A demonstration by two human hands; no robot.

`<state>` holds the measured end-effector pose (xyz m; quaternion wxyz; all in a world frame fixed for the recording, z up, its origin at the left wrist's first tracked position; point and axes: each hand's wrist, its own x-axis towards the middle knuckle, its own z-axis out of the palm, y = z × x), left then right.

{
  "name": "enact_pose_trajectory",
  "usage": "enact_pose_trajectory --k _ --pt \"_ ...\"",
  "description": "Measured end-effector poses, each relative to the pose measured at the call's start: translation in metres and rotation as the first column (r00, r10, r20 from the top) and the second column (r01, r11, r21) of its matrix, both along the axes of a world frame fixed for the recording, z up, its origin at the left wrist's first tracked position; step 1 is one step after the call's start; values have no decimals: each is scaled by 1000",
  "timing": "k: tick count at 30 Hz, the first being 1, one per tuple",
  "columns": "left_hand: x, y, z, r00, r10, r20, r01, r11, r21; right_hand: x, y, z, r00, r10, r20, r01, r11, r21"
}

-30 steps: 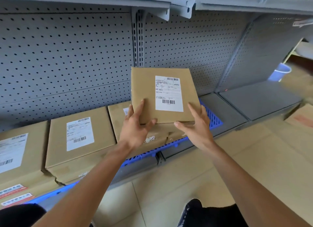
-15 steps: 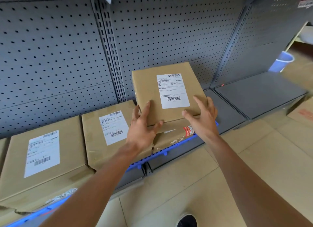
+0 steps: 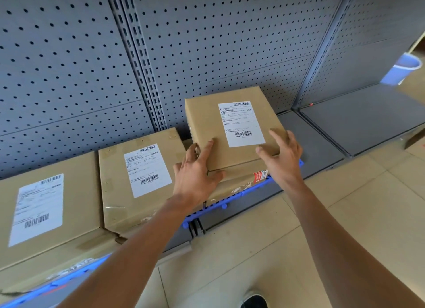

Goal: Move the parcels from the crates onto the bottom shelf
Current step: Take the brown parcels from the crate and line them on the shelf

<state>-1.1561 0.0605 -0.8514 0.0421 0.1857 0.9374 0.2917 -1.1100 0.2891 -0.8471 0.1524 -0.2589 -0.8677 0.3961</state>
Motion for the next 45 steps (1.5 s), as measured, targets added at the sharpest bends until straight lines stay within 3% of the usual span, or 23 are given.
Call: enact_pose_trajectory --k 14,21,27,30,32,45 --pt "-10 -5 -50 993 8 -119 -31 981 -192 -20 4 -43 991 84 101 -83 996 -12" --pt "-11 -7 -60 971 27 -239 -67 985 -159 -28 5 -55 978 138 155 -142 990 13" --pt "-12 -6 -66 972 30 -235 -78 978 -195 -30 3 -68 964 139 225 -190 956 224" --pt "-12 -5 -67 967 52 -248 -96 981 -169 -33 -4 -74 955 123 271 -244 845 476" --pt "-12 -5 -67 967 54 -250 -99 980 -170 -35 -10 -74 954 126 273 -265 783 563" --pt "-14 -5 -53 985 -3 -170 -51 949 -311 -36 -24 -58 957 131 260 -266 756 598"
